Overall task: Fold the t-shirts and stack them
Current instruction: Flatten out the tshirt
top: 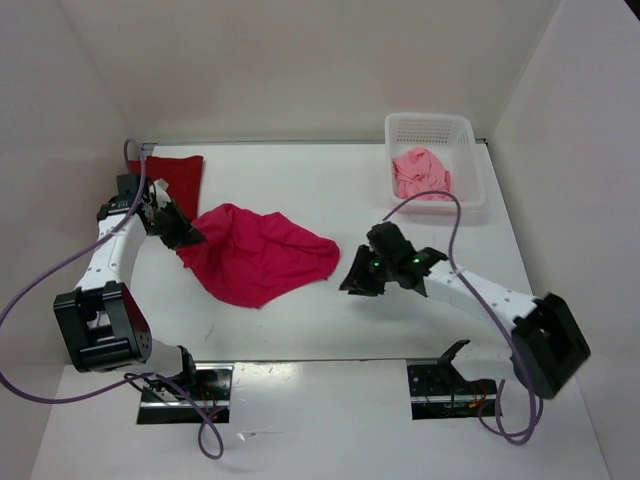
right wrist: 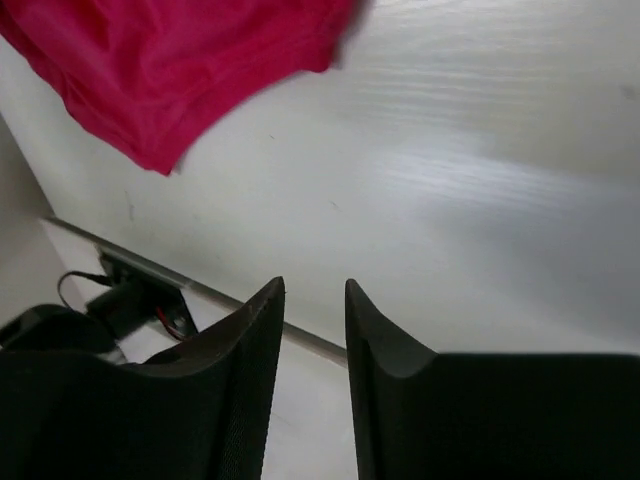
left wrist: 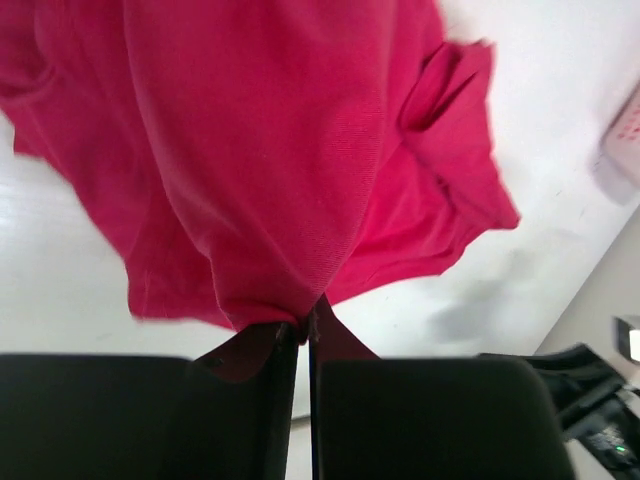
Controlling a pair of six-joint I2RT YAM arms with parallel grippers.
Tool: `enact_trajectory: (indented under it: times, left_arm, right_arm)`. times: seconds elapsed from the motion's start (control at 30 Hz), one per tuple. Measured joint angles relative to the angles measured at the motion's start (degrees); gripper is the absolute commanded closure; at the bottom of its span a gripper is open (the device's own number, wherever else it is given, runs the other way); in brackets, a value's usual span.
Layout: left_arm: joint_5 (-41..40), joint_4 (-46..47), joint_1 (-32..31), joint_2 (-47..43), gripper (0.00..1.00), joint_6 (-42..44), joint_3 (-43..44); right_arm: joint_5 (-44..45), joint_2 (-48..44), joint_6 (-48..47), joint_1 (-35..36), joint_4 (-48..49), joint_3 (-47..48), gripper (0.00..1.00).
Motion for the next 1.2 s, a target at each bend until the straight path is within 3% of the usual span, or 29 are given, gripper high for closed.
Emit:
enact_trajectory:
  times: [0.1, 0.23, 0.37, 0.43, 0.47, 0.5, 0.6, 0.73, 0.87, 1.0, 1.2]
  left_arm:
    - [0.33, 1.6, -0.02, 0.15, 0.89, -0.55, 1.97]
    - [1.14, 3.06, -0.02, 1.14, 0.89, -0.63, 3.39]
    - [1.92, 3.32, -0.02, 2.32, 0.89, -0.61, 3.39]
    - [2.08, 3.32, -0.02, 2.56, 0.89, -0.55, 3.39]
    - [2.21, 3.32, -0.02, 2.56, 0.89, -0.55, 3.39]
    - [2.27, 3.34, -0.02, 2.56, 0.89, -0.52, 3.39]
    - [2.32, 3.32, -0.02, 2.56, 0.89, -0.44, 3.41]
    - [2.25, 3.28, -0.28, 2.56, 0.89, -0.35, 3.39]
    - [2.01, 3.3, -0.92, 2.6, 0.89, -0.17, 3.34]
    - [1.73, 3.28, -1.51, 2.73, 0.89, -0.15, 3.21]
    - [1.81, 3.34, -1.88, 3.28, 0.89, -0.2, 2.95]
  right_arm:
    - [0.55, 9.09, 0.76, 2.29, 6.45, 1.99, 0.43]
    - [3.19, 20.52, 1.46, 2.34, 11.43, 7.32, 0.42]
    - [5.09, 28.44, 1.53, 1.92, 14.47, 12.5, 0.6]
    - [5.64, 32.15, 1.55, 1.68, 14.8, 15.41, 0.76]
    - [5.84, 34.01, 1.49, 1.4, 14.78, 16.96, 0.91]
    - [5.9, 35.71, 1.16, 1.03, 14.78, 18.45, 0.97]
    - [5.49, 39.12, 0.66, -2.51, 14.36, 22.64, 1.0]
    - [7.34, 41.07, -2.27, -12.72, 10.93, 30.73, 1.0]
    - [10.67, 43.21, -6.12, -21.46, 8.52, 43.08, 0.52]
    - [11.15, 41.03, -8.85, -20.46, 8.59, 43.82, 0.54]
    - [7.89, 32.81, -7.91, -5.05, 9.49, 28.3, 0.5]
